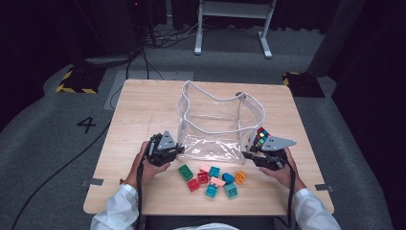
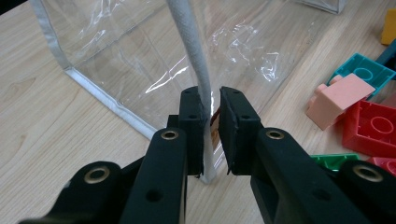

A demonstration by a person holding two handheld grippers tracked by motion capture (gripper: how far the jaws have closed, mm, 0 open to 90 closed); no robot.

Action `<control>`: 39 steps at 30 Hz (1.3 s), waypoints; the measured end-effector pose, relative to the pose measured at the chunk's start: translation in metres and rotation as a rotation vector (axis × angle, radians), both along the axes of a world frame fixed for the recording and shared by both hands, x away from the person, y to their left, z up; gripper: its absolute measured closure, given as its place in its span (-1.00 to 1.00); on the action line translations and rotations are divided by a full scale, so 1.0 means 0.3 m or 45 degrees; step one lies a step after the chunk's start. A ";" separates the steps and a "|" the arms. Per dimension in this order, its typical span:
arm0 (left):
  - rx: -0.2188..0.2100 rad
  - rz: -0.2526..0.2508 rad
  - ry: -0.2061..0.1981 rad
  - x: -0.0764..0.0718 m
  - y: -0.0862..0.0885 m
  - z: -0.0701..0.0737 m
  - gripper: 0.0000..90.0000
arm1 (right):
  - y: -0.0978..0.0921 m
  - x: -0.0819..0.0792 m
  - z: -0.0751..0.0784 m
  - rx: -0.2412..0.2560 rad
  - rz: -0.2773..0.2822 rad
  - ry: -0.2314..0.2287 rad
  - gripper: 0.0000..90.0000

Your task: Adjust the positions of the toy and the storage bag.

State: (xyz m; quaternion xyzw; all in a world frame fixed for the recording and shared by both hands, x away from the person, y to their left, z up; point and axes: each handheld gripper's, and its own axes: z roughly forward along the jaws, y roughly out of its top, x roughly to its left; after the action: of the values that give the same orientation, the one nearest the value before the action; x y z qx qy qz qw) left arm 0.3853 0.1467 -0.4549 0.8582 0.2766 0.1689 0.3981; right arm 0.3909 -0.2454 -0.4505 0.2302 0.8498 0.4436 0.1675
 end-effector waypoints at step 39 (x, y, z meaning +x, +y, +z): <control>0.023 -0.036 -0.005 -0.051 0.011 0.003 0.85 | -0.078 0.015 0.015 0.087 -0.125 -0.011 -0.02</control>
State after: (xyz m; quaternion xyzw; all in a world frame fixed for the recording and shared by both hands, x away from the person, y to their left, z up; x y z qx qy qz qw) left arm 0.3700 0.1502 -0.4538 0.8653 0.2620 0.1674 0.3932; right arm 0.3956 -0.2687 -0.4461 0.2753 0.8211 0.4647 0.1847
